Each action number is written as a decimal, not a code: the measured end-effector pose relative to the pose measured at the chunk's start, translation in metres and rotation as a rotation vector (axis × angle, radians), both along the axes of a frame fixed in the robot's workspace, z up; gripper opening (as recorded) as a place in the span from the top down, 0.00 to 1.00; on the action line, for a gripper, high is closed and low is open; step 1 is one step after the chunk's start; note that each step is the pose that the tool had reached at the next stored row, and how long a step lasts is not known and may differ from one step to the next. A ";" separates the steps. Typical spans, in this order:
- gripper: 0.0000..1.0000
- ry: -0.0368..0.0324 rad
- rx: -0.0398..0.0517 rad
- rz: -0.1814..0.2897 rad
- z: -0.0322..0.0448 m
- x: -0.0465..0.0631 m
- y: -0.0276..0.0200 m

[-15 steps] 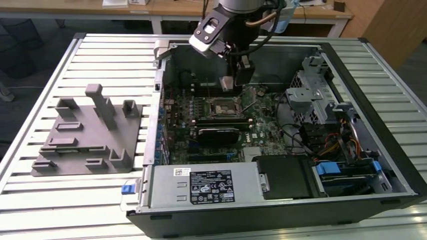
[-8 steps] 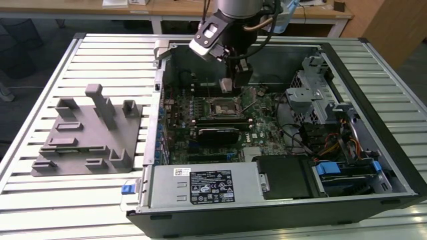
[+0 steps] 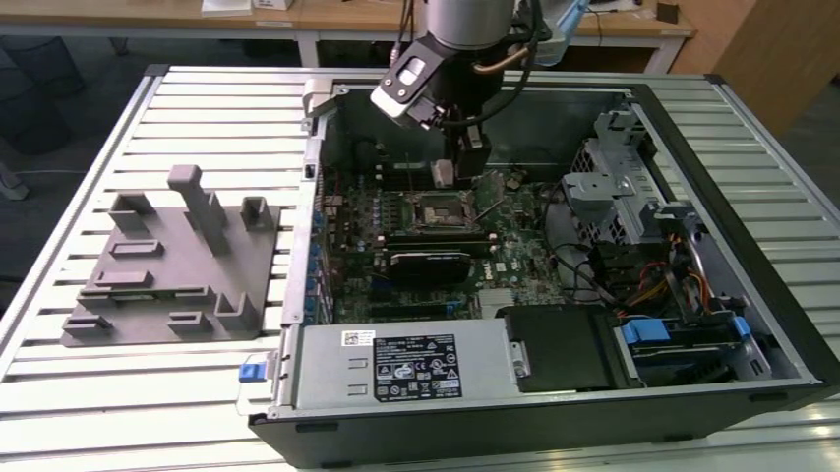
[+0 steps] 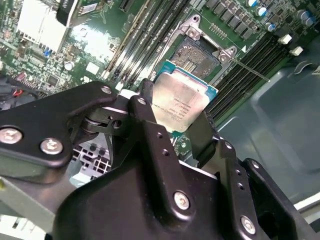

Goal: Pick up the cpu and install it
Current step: 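Place the cpu into insertion slot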

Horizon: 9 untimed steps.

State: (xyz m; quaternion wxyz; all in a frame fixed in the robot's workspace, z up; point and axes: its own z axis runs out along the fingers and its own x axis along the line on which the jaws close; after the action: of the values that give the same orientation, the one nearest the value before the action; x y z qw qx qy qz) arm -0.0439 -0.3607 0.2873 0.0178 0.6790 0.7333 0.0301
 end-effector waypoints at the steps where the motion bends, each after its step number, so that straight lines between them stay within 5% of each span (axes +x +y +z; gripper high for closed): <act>1: 0.47 -0.0001 0.0002 -0.002 -0.0019 0.000 0.0013; 9: 0.47 -0.0002 0.0006 -0.019 -0.0119 0.000 0.0069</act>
State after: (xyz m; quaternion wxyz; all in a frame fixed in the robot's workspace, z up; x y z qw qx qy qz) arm -0.0439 -0.3538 0.2754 0.0179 0.6861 0.7267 0.0302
